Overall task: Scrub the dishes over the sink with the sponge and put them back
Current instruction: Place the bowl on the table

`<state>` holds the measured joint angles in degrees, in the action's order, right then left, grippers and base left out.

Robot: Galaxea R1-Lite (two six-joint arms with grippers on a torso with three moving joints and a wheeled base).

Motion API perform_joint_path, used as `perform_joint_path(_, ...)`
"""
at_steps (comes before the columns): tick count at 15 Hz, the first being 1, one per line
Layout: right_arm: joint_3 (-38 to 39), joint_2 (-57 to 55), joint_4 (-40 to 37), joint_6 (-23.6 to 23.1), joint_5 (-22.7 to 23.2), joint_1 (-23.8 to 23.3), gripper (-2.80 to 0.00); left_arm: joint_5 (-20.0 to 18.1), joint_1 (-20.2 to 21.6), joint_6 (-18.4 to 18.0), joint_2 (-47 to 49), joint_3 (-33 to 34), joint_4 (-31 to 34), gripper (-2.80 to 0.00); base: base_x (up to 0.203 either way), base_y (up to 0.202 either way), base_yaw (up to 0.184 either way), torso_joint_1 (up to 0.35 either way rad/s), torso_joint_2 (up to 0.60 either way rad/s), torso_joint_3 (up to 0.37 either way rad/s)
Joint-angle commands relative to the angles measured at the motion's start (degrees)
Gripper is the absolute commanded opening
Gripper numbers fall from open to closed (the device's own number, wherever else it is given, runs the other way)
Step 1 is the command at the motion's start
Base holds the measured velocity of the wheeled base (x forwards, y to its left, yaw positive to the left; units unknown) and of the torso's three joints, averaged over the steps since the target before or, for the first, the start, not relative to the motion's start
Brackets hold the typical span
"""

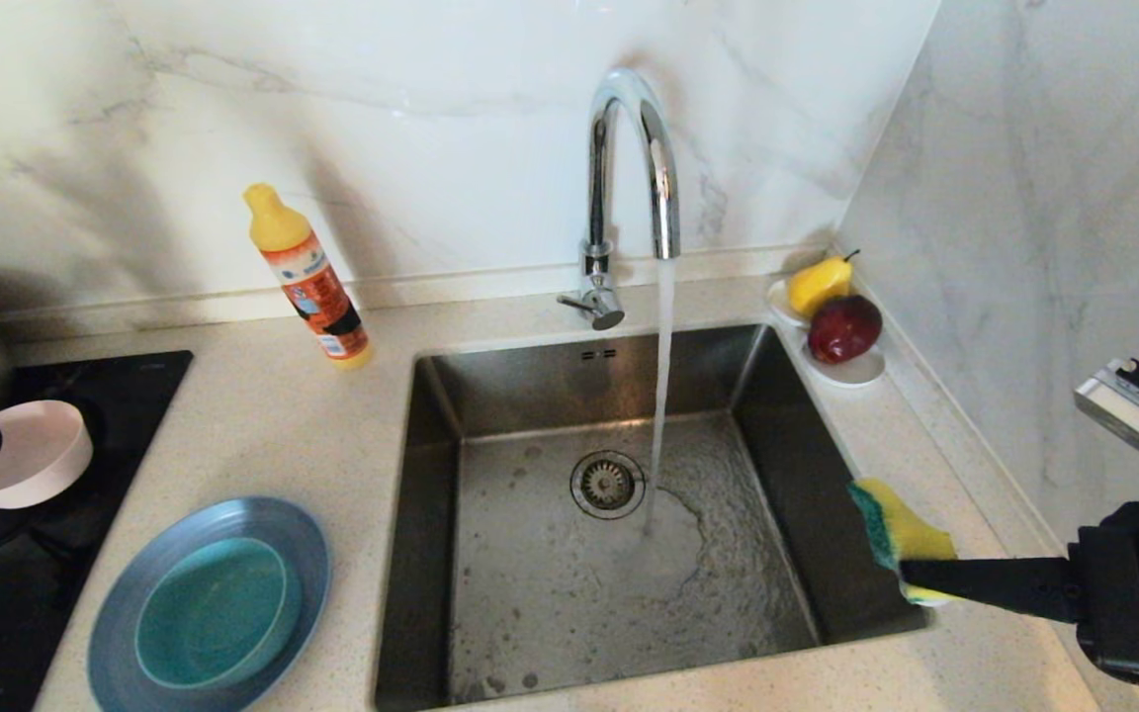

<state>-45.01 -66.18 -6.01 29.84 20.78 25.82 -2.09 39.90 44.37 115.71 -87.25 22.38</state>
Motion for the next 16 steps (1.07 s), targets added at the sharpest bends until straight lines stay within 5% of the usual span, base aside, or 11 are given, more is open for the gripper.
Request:
perform_joint_path(1,0.19,-0.35,0.12,0.13,0.19,0.09,-2.8,-0.77,0.0,0.22,0.37,-0.6,0.56,0.0,0.0,0.0,0.0,0.0,0.0,0.0)
perform_joint_path(9,-0.43,-0.88,0.12,0.04,0.66,0.46,-2.8,-6.37,-0.2,0.09,-13.83,-2.01,3.19,0.0,0.0,0.0,0.0,0.0,0.0,0.0)
perform_joint_path(10,-0.52,-0.88,0.12,0.04,0.66,0.46,-2.8,-7.97,-0.82,-0.47,-18.19,-2.05,4.41,-2.8,0.0,0.0,0.0,0.0,0.0,0.0)
perform_joint_path(16,-0.52,-0.26,-0.05,0.3,0.4,0.38,-2.8,-11.25,-15.04,-10.66,-35.43,0.09,22.37,-2.8,0.0,0.0,0.0,0.0,0.0,0.0)
